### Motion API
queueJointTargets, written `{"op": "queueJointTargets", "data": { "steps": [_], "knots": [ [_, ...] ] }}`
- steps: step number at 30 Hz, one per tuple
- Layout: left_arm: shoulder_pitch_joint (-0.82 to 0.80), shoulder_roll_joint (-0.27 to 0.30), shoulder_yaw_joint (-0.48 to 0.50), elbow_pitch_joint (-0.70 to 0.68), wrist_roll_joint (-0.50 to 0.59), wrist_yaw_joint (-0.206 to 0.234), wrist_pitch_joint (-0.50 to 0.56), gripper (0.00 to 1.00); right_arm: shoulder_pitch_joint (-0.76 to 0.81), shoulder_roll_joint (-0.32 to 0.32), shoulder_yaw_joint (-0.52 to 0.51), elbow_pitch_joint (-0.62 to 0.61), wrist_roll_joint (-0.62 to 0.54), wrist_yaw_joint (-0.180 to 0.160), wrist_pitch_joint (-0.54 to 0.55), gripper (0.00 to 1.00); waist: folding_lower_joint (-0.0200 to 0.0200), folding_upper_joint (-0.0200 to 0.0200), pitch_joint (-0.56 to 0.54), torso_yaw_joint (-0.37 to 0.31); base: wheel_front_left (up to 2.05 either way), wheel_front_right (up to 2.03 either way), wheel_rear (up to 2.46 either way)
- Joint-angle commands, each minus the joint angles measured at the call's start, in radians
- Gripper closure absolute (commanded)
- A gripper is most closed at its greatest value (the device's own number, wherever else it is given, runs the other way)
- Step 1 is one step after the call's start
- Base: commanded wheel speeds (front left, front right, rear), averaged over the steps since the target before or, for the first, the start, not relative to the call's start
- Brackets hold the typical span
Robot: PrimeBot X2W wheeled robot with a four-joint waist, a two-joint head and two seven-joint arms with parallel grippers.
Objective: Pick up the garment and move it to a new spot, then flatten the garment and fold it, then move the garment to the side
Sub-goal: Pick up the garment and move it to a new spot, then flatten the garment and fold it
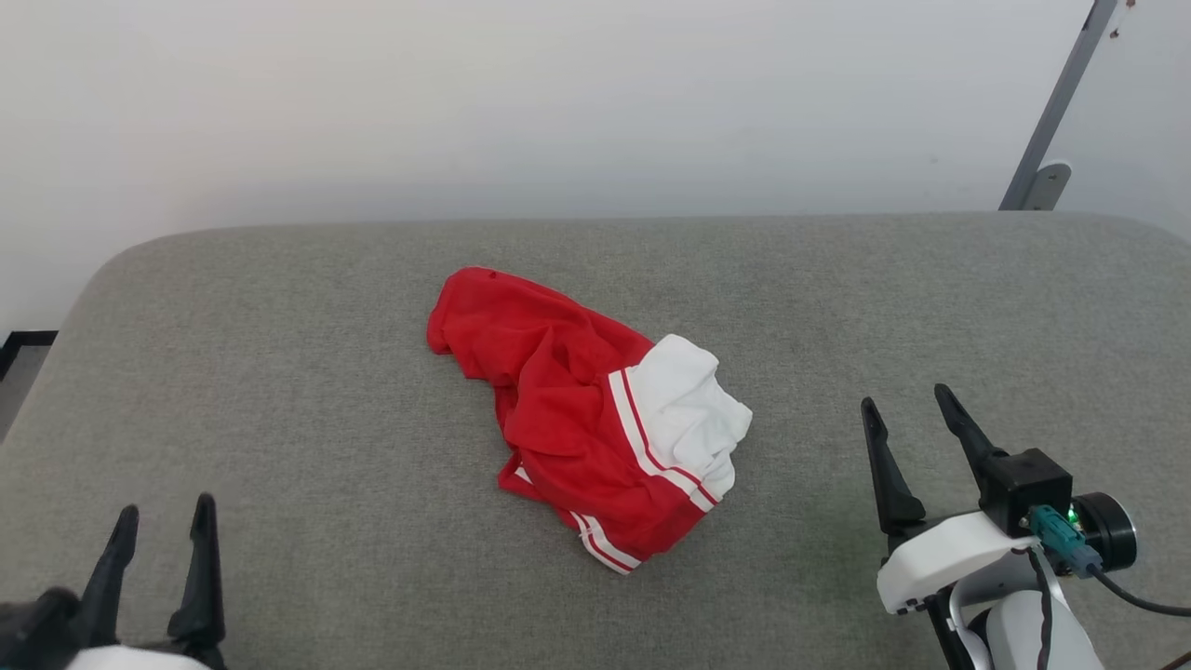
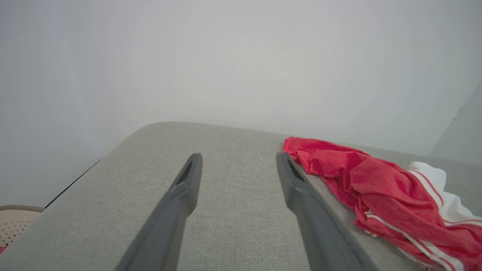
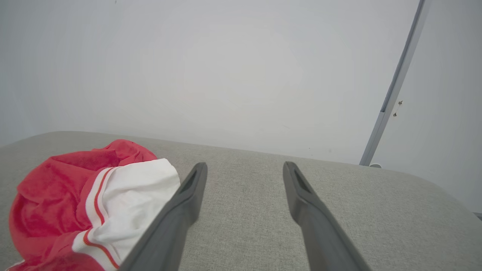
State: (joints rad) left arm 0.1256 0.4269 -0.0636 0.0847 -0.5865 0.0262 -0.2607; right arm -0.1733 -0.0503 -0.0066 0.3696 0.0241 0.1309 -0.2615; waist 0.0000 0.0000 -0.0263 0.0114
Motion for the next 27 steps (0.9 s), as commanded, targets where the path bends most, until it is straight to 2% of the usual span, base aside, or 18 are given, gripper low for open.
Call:
{"op": "queueJointTargets", "data": {
  "steps": [1, 3, 8, 15, 20, 27],
  "knots": [
    [0.025, -0.021, 0.03, -0.009, 0.027, -0.015, -0.006, 0.0, 0.013, 0.0, 0.001, -0.001, 0.006, 0.0, -0.005, 0.0, 0.0, 0.0, -0.001, 0.004, 0.0, 0.0, 0.0],
    [0.034, -0.034, 0.044, -0.01, 0.032, -0.02, -0.006, 0.0, 0.015, 0.0, 0.004, 0.0, 0.009, 0.0, -0.005, 0.0, 0.0, 0.0, -0.002, 0.006, 0.0, 0.0, 0.0],
    [0.056, -0.089, 0.11, -0.008, 0.077, -0.065, -0.006, 0.0, 0.019, 0.0, 0.014, 0.001, 0.014, 0.0, -0.005, 0.0, 0.0, 0.0, -0.001, 0.02, 0.0, 0.0, 0.0],
    [0.04, -0.123, 0.137, -0.005, 0.108, -0.096, -0.006, 0.0, 0.006, -0.001, 0.041, 0.016, 0.021, 0.0, 0.033, 0.0, 0.0, 0.0, 0.004, 0.045, 0.0, 0.0, 0.0],
    [0.033, -0.14, 0.147, -0.003, 0.137, -0.112, -0.006, 0.0, -0.027, 0.0, 0.076, 0.046, 0.035, 0.0, 0.12, 0.0, 0.0, 0.0, 0.014, 0.075, 0.0, 0.0, 0.0],
    [0.014, -0.16, 0.138, 0.007, 0.151, -0.131, -0.006, 0.0, -0.106, -0.006, 0.143, 0.108, 0.036, 0.0, 0.307, 0.0, 0.0, 0.0, 0.051, 0.13, 0.0, 0.0, 0.0]
  ]
}}
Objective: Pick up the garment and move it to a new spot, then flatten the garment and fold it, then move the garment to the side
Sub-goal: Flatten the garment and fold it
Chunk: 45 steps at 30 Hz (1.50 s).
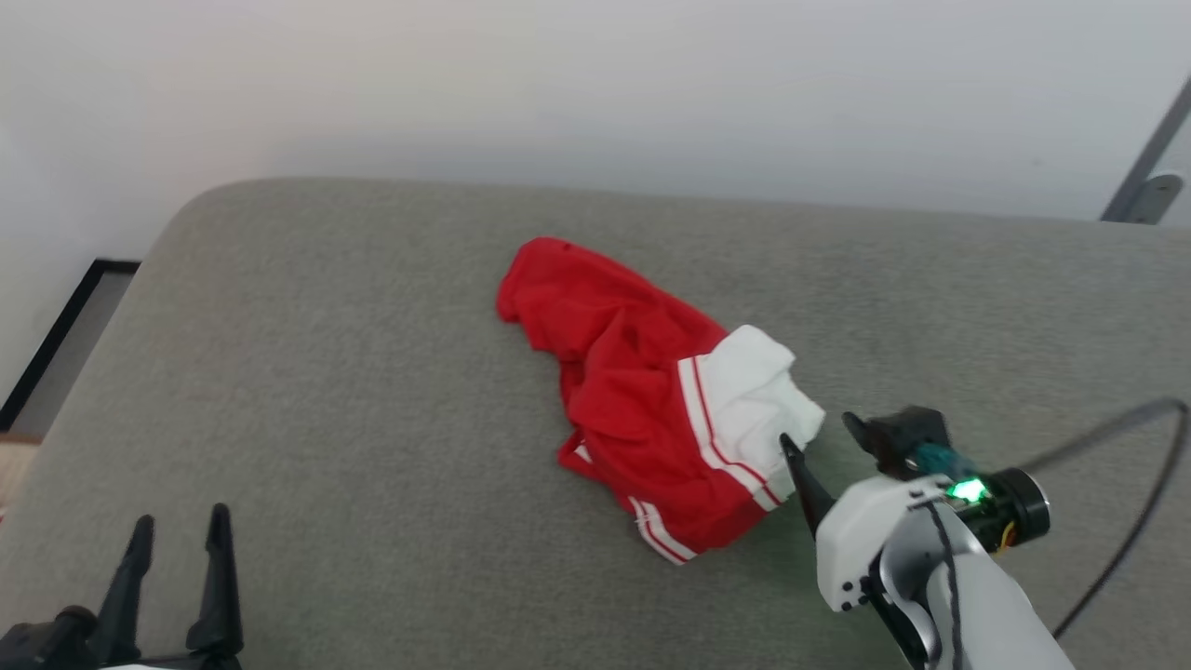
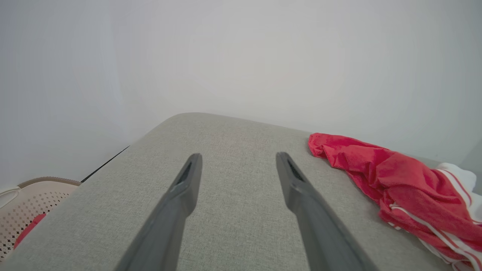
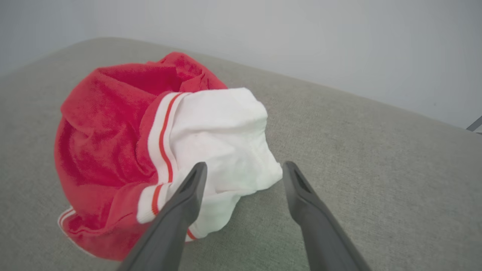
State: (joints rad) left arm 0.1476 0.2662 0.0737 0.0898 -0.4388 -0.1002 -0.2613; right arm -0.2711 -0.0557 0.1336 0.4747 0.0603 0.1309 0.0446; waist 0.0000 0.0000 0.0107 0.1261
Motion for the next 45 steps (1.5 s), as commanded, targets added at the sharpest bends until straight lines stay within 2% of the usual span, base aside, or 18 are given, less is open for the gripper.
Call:
{"op": "queueJointTargets", "data": {
  "steps": [1, 12, 13, 14, 15, 21, 28, 32, 38, 41, 45],
  "knots": [
    [-0.013, -0.002, -0.001, 0.005, 0.005, -0.005, -0.005, 0.0, -0.021, -0.004, 0.014, 0.01, 0.005, 0.0, 0.032, 0.0, 0.0, 0.0, 0.019, 0.023, 0.0, 0.0, 0.0],
    [-0.064, -0.019, -0.024, 0.039, 0.008, -0.022, -0.005, 0.0, -0.13, -0.06, 0.099, 0.103, 0.011, 0.0, 0.353, 0.0, 0.0, 0.0, 0.082, 0.106, 0.0, 0.0, 0.0],
    [-0.067, -0.022, -0.025, 0.042, 0.008, -0.023, -0.005, 0.0, -0.138, -0.06, 0.099, 0.103, 0.012, 0.0, 0.371, 0.18, 0.0, 0.0, 0.086, 0.109, 0.0, 0.0, 0.0],
    [-0.069, -0.024, -0.024, 0.042, 0.007, -0.025, -0.005, 0.0, -0.143, -0.061, 0.102, 0.104, 0.013, 0.0, 0.388, 0.65, 0.0, 0.0, 0.09, 0.112, 0.0, 0.0, 0.0],
    [-0.071, -0.027, -0.024, 0.045, 0.006, -0.026, -0.005, 0.0, -0.147, -0.062, 0.105, 0.104, 0.013, 0.0, 0.404, 1.0, 0.0, 0.0, 0.092, 0.113, 0.0, 0.0, 0.0],
    [-0.074, -0.035, -0.022, 0.054, 0.009, -0.029, -0.005, 0.0, -0.147, -0.08, 0.12, 0.067, 0.03, 0.0, 0.479, 1.0, 0.0, 0.0, 0.094, 0.109, 0.0, 0.0, 0.0],
    [-0.082, -0.039, -0.01, 0.056, 0.008, -0.03, -0.005, 0.0, -0.12, -0.144, 0.083, -0.081, 0.062, 0.0, 0.552, 1.0, 0.0, 0.0, 0.091, 0.077, 0.0, 0.0, 0.0],
    [-0.081, -0.04, -0.004, 0.053, 0.009, -0.03, -0.005, 0.0, -0.083, -0.184, 0.012, -0.186, 0.067, 0.0, 0.597, 1.0, 0.0, 0.0, 0.093, 0.059, 0.0, 0.0, 0.0],
    [-0.081, -0.04, -0.007, 0.05, 0.001, -0.03, -0.005, 0.0, 0.023, -0.226, -0.165, -0.303, 0.016, 0.0, 0.711, 1.0, 0.0, 0.0, 0.1, 0.043, 0.0, 0.0, 0.0],
    [-0.089, -0.037, -0.013, 0.051, -0.003, -0.03, -0.005, 0.0, 0.087, -0.206, -0.265, -0.32, -0.015, 0.0, 0.771, 1.0, 0.0, 0.0, 0.111, 0.041, 0.0, 0.0, 0.0],
    [-0.101, -0.03, -0.02, 0.057, -0.011, -0.03, -0.005, 0.0, 0.105, -0.159, -0.326, -0.272, -0.021, 0.0, 0.752, 1.0, 0.0, 0.0, 0.122, 0.039, 0.0, 0.0, 0.0]
  ]
}}
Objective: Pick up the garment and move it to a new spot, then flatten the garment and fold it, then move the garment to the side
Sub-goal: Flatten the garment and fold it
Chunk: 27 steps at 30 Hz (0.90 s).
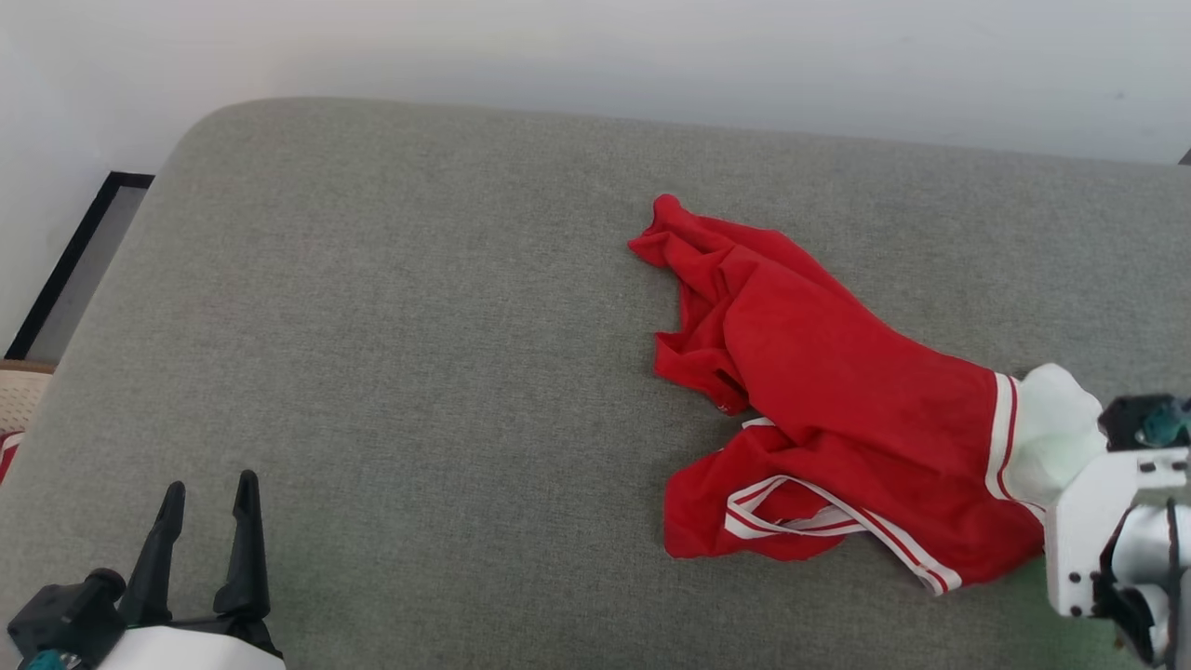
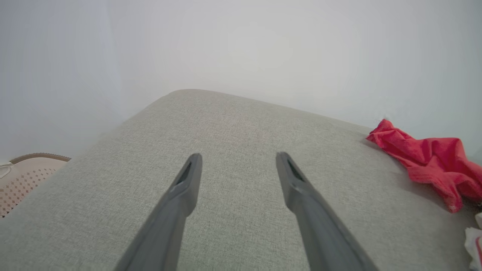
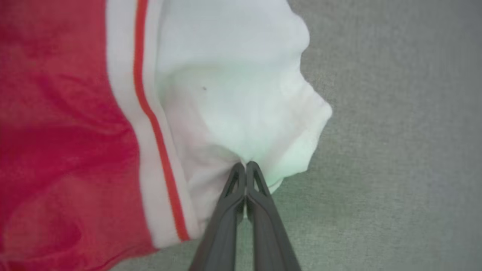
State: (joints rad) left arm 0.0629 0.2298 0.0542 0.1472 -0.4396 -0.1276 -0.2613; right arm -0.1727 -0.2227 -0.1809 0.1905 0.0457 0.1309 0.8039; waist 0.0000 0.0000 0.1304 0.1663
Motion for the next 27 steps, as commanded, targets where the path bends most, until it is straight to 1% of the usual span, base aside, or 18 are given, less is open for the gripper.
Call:
{"op": "queueJointTargets", "data": {
  "steps": [1, 2, 3, 4, 7, 10, 14, 17, 19, 21, 27],
  "knots": [
    [-0.021, 0.008, -0.003, 0.001, -0.013, -0.003, -0.005, 0.0, 0.004, 0.017, -0.018, 0.032, -0.014, 0.0, -0.013, 1.0, 0.0, 0.0, 0.005, -0.002, 0.0, 0.0, 0.0],
    [-0.023, 0.013, -0.011, 0.005, -0.011, -0.003, -0.005, 0.0, -0.006, 0.03, -0.027, 0.051, -0.012, 0.0, -0.023, 0.93, 0.0, 0.0, 0.007, -0.003, 0.0, 0.0, 0.0],
    [-0.024, 0.016, -0.014, 0.008, -0.012, -0.003, -0.005, 0.0, -0.019, 0.042, -0.036, 0.068, -0.014, 0.0, -0.036, 0.55, 0.0, 0.0, 0.008, -0.005, 0.0, 0.0, 0.0],
    [-0.026, 0.018, -0.02, 0.011, -0.016, -0.003, -0.005, 0.0, -0.027, 0.048, -0.036, 0.084, -0.024, 0.0, -0.048, 0.0, 0.0, 0.0, 0.01, -0.006, 0.0, 0.0, 0.0],
    [-0.041, 0.036, -0.032, 0.014, -0.022, -0.003, -0.005, 0.0, -0.059, 0.074, -0.04, 0.117, -0.024, 0.0, -0.08, 0.0, 0.0, 0.0, 0.016, -0.016, 0.0, 0.0, 0.0],
    [-0.049, 0.059, -0.058, 0.019, -0.028, -0.003, -0.005, 0.0, -0.087, 0.067, -0.022, 0.124, -0.022, 0.0, -0.103, 0.0, 0.0, 0.0, 0.019, -0.03, 0.0, 0.0, 0.0],
    [-0.07, 0.103, -0.097, 0.017, -0.044, -0.003, 0.008, 0.0, -0.117, 0.068, -0.005, 0.081, -0.01, 0.0, -0.132, 0.0, 0.0, 0.0, 0.022, -0.06, 0.0, 0.0, 0.0],
    [-0.082, 0.135, -0.131, 0.0, -0.064, -0.003, 0.042, 0.0, -0.123, 0.077, -0.005, 0.035, -0.015, 0.0, -0.165, 0.0, 0.0, 0.0, 0.024, -0.087, 0.0, 0.0, 0.0],
    [-0.087, 0.144, -0.139, -0.007, -0.074, -0.003, 0.059, 0.0, -0.123, 0.083, -0.005, 0.015, -0.016, 0.0, -0.181, 0.0, 0.0, 0.0, 0.025, -0.096, 0.0, 0.0, 0.0],
    [-0.104, 0.168, -0.16, -0.024, -0.077, -0.003, 0.097, 0.0, -0.129, 0.093, -0.015, -0.02, -0.016, 0.0, -0.226, 0.0, 0.0, 0.0, 0.028, -0.115, 0.0, 0.0, 0.0],
    [-0.144, 0.208, -0.214, -0.096, -0.096, -0.003, 0.214, 0.0, -0.134, 0.14, -0.008, -0.083, -0.029, 0.0, -0.401, 0.0, 0.0, 0.0, 0.031, -0.187, 0.0, 0.0, 0.0]
  ]
}}
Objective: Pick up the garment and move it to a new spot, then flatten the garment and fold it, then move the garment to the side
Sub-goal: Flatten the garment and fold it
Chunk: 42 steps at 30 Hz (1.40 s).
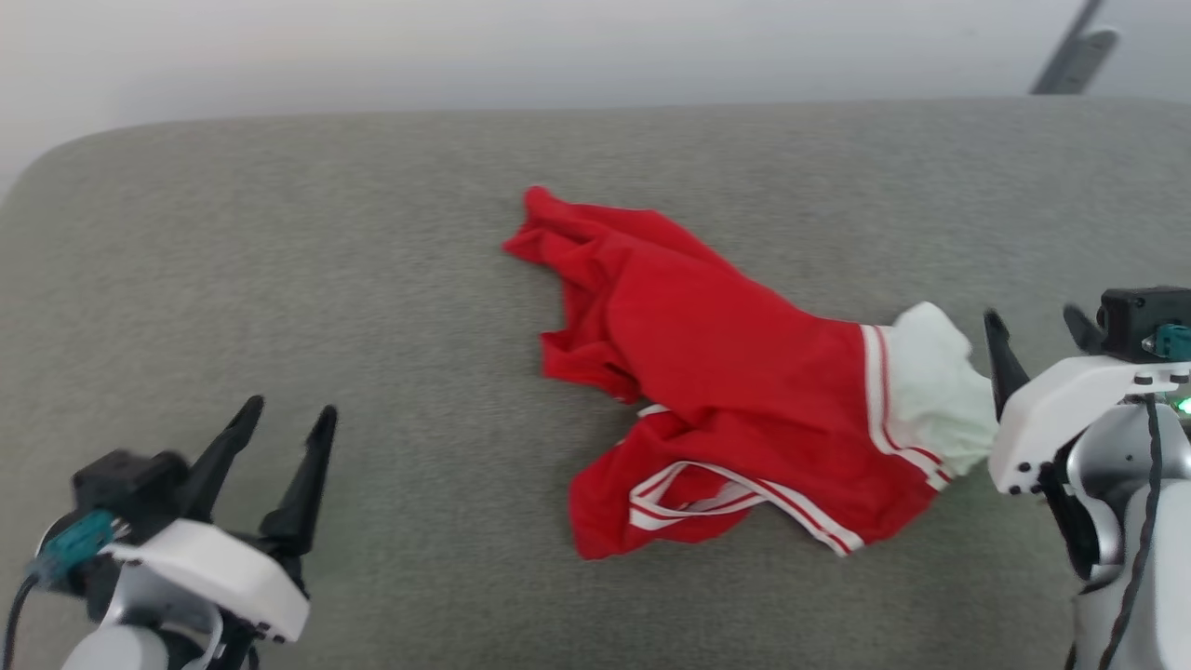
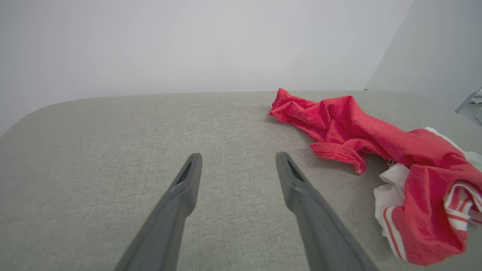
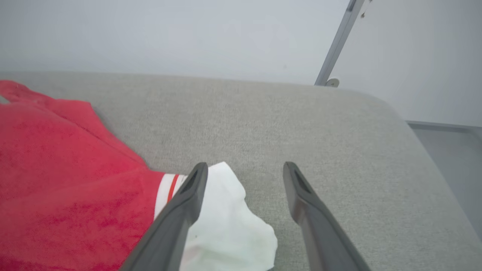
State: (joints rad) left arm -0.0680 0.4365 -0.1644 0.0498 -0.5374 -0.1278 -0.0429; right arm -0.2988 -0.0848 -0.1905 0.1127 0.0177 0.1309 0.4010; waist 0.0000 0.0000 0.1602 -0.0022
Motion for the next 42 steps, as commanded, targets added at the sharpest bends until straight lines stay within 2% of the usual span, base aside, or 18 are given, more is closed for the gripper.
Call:
{"op": "queueJointTargets", "data": {
  "steps": [1, 9, 14, 25, 30, 34, 35, 36, 37, 38, 42],
  "knots": [
    [-0.019, 0.01, -0.01, -0.015, 0.002, -0.003, 0.016, 0.0, -0.008, 0.007, 0.008, -0.011, -0.006, 0.0, -0.032, 0.0, 0.0, 0.0, 0.003, -0.033, 0.0, 0.0, 0.0],
    [-0.069, 0.05, -0.14, -0.115, -0.03, -0.003, 0.204, 0.0, -0.002, 0.034, 0.055, -0.011, -0.05, 0.0, -0.346, 0.0, 0.0, 0.0, 0.011, -0.133, 0.0, 0.0, 0.0],
    [-0.103, 0.071, -0.223, -0.15, -0.053, -0.003, 0.294, 0.0, 0.007, 0.035, 0.08, 0.035, -0.011, 0.0, -0.483, 0.0, 0.0, 0.0, 0.02, -0.18, 0.0, 0.0, 0.0],
    [-0.17, 0.096, -0.365, -0.137, -0.087, 0.0, 0.509, 0.0, -0.007, 0.035, 0.144, 0.142, 0.038, 0.0, -0.538, 0.0, 0.0, 0.0, 0.06, -0.256, 0.0, 0.0, 0.0],
    [-0.195, 0.104, -0.411, -0.086, -0.066, 0.016, 0.618, 0.0, -0.021, 0.034, 0.166, 0.165, 0.054, 0.0, -0.559, 0.0, 0.0, 0.0, 0.084, -0.273, 0.0, 0.0, 0.0],
    [-0.215, 0.095, -0.428, -0.041, -0.056, 0.03, 0.662, 0.0, -0.03, 0.034, 0.177, 0.175, 0.068, 0.0, -0.593, 0.0, 0.0, 0.0, 0.095, -0.281, 0.0, 0.0, 0.0],
    [-0.219, 0.092, -0.429, -0.033, -0.057, 0.031, 0.667, 0.14, -0.033, 0.034, 0.178, 0.177, 0.07, 0.0, -0.6, 0.0, 0.0, 0.0, 0.097, -0.282, 0.0, 0.0, 0.0],
    [-0.219, 0.092, -0.429, -0.033, -0.057, 0.031, 0.667, 0.14, -0.033, 0.034, 0.178, 0.177, 0.07, 0.0, -0.6, 0.0, 0.0, 0.0, 0.097, -0.282, 0.0, 0.0, 0.0],
    [-0.218, 0.086, -0.431, -0.024, -0.068, 0.031, 0.674, 0.84, -0.035, 0.034, 0.179, 0.18, 0.071, 0.0, -0.605, 0.0, 0.0, 0.0, 0.098, -0.282, 0.0, 0.0, 0.0],
    [-0.221, 0.085, -0.433, -0.018, -0.072, 0.03, 0.681, 1.0, -0.036, 0.034, 0.178, 0.184, 0.071, 0.0, -0.61, 0.0, 0.0, 0.0, 0.099, -0.281, 0.0, 0.0, 0.0],
    [-0.234, 0.104, -0.423, -0.01, -0.077, 0.03, 0.688, 1.0, -0.039, 0.035, 0.16, 0.187, 0.065, 0.0, -0.627, 0.0, 0.0, 0.0, 0.098, -0.268, 0.0, 0.0, 0.0]
  ]
}}
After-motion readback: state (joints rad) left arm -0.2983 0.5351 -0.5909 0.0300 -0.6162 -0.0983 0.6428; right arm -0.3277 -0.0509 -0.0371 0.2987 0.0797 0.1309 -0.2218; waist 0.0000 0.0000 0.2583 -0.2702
